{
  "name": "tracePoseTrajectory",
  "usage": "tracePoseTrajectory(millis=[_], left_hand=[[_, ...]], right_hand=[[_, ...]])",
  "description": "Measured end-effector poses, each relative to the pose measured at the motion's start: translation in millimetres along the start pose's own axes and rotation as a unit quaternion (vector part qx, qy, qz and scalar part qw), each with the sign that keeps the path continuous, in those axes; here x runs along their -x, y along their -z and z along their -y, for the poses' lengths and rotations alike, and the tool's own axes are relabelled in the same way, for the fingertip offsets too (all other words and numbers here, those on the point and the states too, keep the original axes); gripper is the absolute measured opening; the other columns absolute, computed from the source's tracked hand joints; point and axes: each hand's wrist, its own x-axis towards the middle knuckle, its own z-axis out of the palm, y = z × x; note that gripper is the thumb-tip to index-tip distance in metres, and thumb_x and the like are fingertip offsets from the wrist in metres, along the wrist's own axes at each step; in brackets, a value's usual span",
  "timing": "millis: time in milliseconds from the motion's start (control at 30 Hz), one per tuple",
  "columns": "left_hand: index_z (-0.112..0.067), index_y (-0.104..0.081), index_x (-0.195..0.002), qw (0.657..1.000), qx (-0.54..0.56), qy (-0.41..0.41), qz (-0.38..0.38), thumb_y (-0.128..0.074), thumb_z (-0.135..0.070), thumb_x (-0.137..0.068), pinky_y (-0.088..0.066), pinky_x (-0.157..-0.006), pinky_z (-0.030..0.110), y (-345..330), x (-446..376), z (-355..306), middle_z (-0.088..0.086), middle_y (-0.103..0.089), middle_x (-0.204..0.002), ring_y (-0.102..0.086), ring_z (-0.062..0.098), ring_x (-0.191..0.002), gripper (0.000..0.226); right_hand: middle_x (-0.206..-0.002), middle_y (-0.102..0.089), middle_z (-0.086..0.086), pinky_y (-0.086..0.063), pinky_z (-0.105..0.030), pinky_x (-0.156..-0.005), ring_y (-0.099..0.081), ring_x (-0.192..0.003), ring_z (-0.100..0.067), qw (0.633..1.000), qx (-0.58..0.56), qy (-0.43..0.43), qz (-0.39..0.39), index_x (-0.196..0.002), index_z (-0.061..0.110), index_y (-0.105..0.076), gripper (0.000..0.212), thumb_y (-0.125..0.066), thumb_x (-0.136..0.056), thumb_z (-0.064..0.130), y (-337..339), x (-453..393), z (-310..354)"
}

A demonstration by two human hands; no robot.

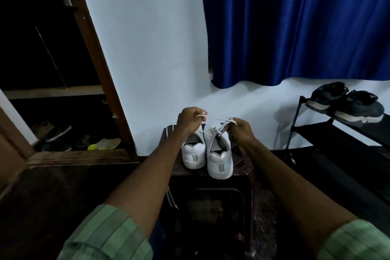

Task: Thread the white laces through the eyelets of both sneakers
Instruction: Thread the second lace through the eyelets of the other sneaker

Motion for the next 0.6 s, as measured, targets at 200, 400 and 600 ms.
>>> tracePoseTrajectory(millis=[200, 400, 600], left_hand=[[-0.022, -0.055, -0.079, 0.931, 0.305, 0.201, 0.003, -0.045, -0.013, -0.103, -0.049, -0.064, 0.032, -30, 16, 12, -0.007, -0.043, -0.049, -0.040, 0.012, -0.044, 0.028], [-0.007, -0.060, -0.081, 0.991, 0.009, 0.086, -0.105, -0.032, -0.040, -0.111, -0.049, -0.085, 0.046, -46, 6, 19, 0.022, -0.072, -0.096, -0.063, 0.038, -0.092, 0.052], [-0.002, -0.068, -0.106, 0.979, 0.043, 0.083, -0.179, -0.027, -0.040, -0.113, -0.047, -0.095, 0.043, -51, 2, 22, 0.019, -0.071, -0.114, -0.062, 0.037, -0.108, 0.056]], right_hand=[[-0.065, -0.054, -0.006, -0.035, -0.022, -0.044, -0.043, -0.050, -0.014, 0.960, -0.236, -0.137, -0.067, -0.093, 0.008, -0.061, 0.028, -0.039, -0.087, -0.011, -20, -2, -24], [-0.055, -0.047, 0.001, -0.028, -0.017, -0.037, -0.036, -0.039, -0.011, 0.938, -0.287, -0.146, -0.129, -0.074, 0.018, -0.049, 0.033, -0.036, -0.093, -0.005, -33, -8, -20], [-0.055, -0.046, 0.000, -0.037, -0.017, -0.041, -0.041, -0.043, -0.012, 0.918, -0.326, -0.129, -0.188, -0.070, 0.017, -0.046, 0.037, -0.032, -0.094, -0.007, -41, -6, -21]])
